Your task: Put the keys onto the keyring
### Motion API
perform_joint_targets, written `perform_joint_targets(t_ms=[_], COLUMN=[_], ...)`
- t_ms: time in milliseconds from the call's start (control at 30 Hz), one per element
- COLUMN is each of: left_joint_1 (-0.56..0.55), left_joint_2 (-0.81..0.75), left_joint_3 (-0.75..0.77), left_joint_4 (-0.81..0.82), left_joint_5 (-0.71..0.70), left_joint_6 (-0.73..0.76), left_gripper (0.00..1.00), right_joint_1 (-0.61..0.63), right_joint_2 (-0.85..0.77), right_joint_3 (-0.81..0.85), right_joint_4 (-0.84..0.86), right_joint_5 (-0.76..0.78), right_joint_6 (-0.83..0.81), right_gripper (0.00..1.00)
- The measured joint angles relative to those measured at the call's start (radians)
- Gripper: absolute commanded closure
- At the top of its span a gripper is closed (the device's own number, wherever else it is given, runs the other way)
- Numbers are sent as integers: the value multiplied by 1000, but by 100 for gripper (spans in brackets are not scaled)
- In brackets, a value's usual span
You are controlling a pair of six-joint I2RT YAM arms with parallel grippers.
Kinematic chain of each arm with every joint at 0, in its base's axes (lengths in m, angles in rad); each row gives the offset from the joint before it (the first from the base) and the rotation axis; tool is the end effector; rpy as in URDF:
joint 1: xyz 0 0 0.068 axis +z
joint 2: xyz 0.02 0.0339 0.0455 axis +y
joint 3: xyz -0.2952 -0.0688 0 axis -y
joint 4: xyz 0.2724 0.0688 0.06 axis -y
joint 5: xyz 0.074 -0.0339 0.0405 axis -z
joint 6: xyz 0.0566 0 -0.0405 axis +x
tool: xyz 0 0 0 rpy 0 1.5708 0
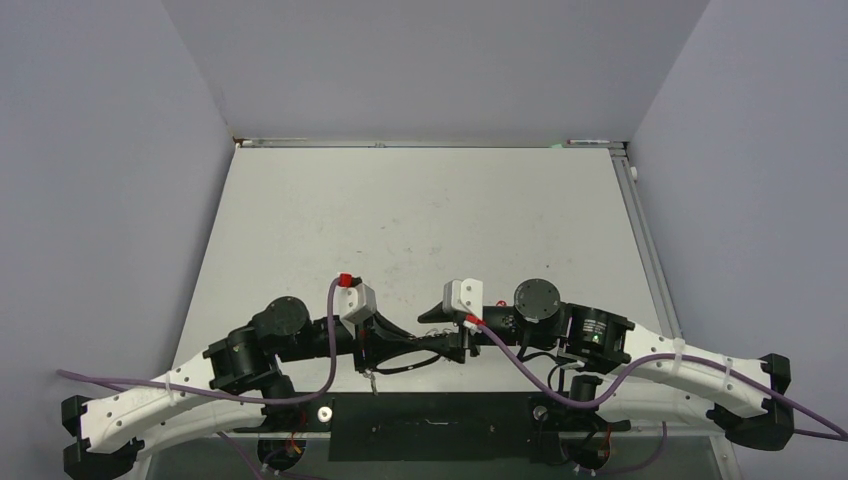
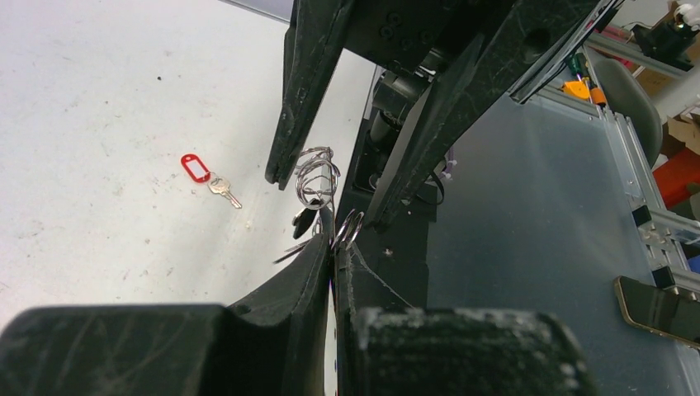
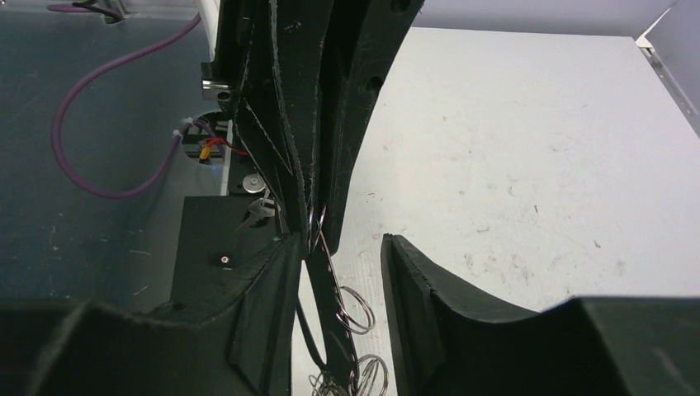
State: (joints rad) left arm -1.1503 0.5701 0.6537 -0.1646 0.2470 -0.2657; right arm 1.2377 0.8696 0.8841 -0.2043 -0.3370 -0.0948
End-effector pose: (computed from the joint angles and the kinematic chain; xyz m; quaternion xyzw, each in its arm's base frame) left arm 0.0553 -0.1575 0.3449 0.3877 0.6236 -0.5063 0.4522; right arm 0.0563 0.2199 0.3790 -0.5537 0.5315 0.4483 0.4582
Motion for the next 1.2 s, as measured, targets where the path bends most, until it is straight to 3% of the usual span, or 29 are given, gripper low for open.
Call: perform_joint_targets(t_ms=[300,400,700,800,900,1033,1200], left_joint_1=[-10,-10,-15,-16,-20,-23,-24], left_joint_2=[0,2,6,7,5,-35,-96], left_joint_3=[0,0,0,0,0,0,-2], left_joint_4=[-21,-21,-34,-41,-45,-35,2], left_joint_5=[-24,-32,-43,-45,-50,-52,-56], left_joint_6=[13,16,19,22,26,14,8], left_gripper=[100,100,99,70,55,43,41], right_joint_1=[0,0,0,0,0,0,0], right_joint_2=[16,33,39,38,32,9,-23], right_joint_3=[0,0,-2,-12,-34,-76,-84], right_joint_4=[2,2,1,8,27,32,55], right_joint_5=[-16,-22,-27,-28,-27,-14,-3], right_joint_6=[-4,0,6,7,11,18,32], right_gripper=[79,89,95,95,95,95,95])
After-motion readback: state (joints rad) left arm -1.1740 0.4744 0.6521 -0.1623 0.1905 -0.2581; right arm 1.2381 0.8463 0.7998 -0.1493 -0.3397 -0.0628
